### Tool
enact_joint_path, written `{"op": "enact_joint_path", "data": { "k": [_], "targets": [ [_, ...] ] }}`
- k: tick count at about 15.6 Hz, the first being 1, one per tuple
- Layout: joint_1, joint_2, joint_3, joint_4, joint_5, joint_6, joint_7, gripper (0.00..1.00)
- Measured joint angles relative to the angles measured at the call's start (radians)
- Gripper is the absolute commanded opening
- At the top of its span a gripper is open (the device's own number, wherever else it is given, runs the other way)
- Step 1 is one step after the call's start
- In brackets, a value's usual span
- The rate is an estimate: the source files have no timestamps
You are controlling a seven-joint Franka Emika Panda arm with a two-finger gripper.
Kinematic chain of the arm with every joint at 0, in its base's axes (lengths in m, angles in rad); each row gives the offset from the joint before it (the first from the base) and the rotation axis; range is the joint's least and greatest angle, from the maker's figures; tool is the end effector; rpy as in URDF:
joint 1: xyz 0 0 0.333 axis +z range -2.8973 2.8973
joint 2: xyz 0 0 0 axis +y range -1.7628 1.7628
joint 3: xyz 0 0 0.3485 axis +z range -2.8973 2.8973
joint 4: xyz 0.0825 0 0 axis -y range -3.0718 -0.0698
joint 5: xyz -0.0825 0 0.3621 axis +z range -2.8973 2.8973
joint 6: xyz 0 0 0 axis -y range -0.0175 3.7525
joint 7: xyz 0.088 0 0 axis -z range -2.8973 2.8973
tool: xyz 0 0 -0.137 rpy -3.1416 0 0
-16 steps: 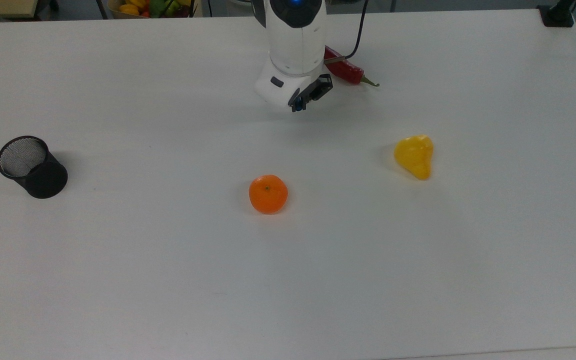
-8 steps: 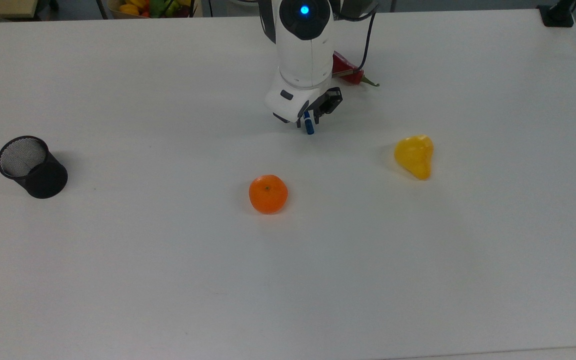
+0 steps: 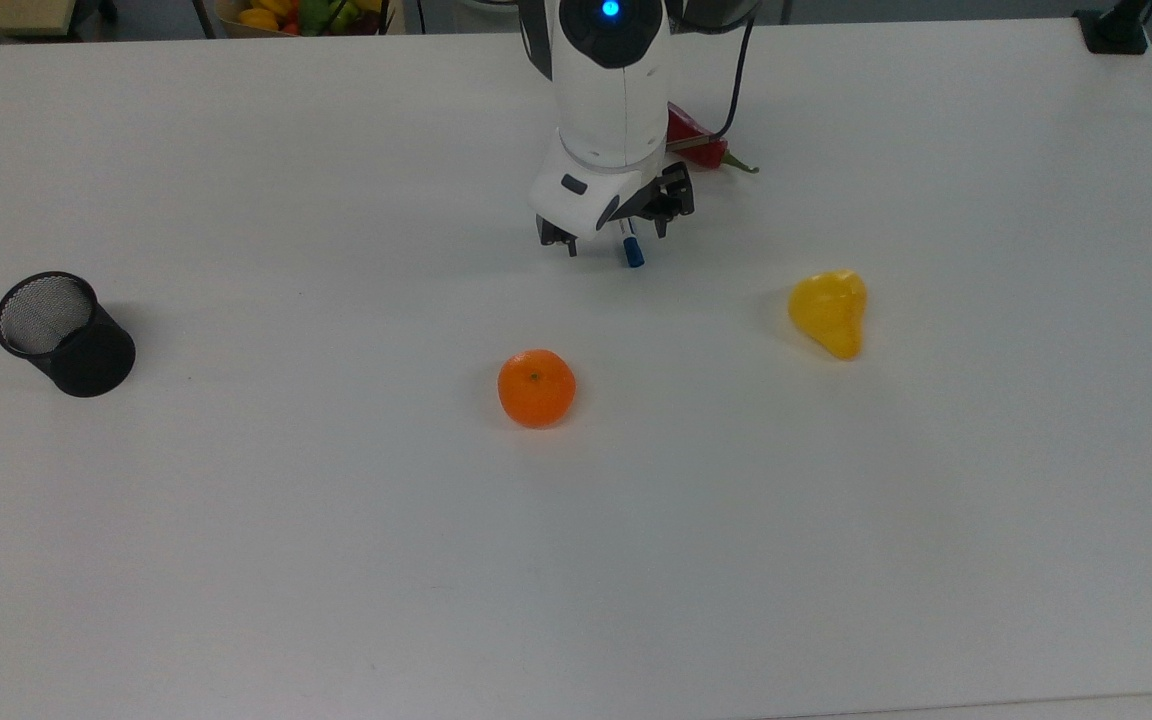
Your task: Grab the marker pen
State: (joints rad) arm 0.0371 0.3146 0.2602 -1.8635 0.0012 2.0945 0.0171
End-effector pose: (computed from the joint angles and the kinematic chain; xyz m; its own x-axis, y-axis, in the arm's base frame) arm 0.5829 0.1685 0.3621 0.9602 0.2691 -0.0748 0.2633 -0.9615 -0.0793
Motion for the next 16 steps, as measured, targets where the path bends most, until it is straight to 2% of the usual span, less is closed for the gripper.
{"op": "enact_joint_path", "data": {
  "k": [4, 8, 13, 16],
  "targets": [
    [-0.025, -0.058, -0.002, 0.060, 0.000, -0.118, 0.003, 1.00],
    [-0.059, -0.173, -0.012, 0.108, 0.012, -0.249, 0.005, 1.00],
    [-0.057, -0.349, -0.103, 0.112, 0.057, -0.370, 0.005, 1.00],
    [-0.044, -0.415, -0.157, 0.121, 0.065, -0.438, 0.005, 1.00]
  ]
}}
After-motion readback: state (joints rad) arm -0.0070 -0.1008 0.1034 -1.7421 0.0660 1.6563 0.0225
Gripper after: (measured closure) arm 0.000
